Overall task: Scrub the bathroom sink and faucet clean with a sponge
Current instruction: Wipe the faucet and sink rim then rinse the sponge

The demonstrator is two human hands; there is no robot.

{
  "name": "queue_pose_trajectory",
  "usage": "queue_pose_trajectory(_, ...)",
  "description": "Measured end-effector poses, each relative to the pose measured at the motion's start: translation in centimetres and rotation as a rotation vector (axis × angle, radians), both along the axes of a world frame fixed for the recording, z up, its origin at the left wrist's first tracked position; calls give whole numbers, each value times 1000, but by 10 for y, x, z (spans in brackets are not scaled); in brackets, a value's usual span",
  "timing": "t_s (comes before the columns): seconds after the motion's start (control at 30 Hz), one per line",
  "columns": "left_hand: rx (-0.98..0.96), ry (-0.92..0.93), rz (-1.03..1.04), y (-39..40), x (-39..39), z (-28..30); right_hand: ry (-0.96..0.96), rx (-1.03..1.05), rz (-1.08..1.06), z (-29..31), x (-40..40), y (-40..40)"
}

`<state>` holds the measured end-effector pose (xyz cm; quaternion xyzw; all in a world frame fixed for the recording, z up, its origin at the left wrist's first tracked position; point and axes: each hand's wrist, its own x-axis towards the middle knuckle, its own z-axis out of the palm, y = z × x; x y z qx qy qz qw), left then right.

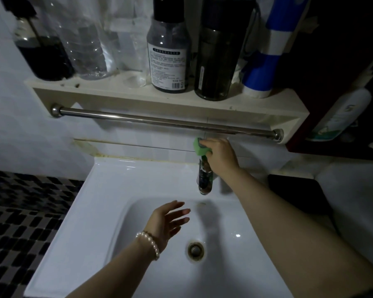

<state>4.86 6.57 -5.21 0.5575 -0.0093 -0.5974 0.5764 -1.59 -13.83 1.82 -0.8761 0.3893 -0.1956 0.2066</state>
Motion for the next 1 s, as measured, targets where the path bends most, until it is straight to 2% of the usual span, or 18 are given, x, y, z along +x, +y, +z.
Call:
queue_pose_trajectory(0.3, 26, 41, -19, -8, -6, 2, 54, -84, 309, 1, -48, 62)
queue_pose_trajectory(0.43, 37, 44, -11, -11, -7, 1, -89, -28, 336, 3, -80, 92)
queue_pose_trajectory(0.53, 37, 44, 2, -12, -5, 0, -256, 98, 256, -5, -106, 105)
queue_pose_trajectory(0.73, 36, 11, 23, -18, -2, 3, -360, -43, -261, -33, -117, 86)
queue_pose_trajectory(0.83, 40, 12, 43, -22, -5, 5, -331, -104, -265, -41, -99, 79)
queue_pose_trajectory(1.0, 44, 20, 74, -23, -4, 4, -281, -53, -257, -45, -63, 70)
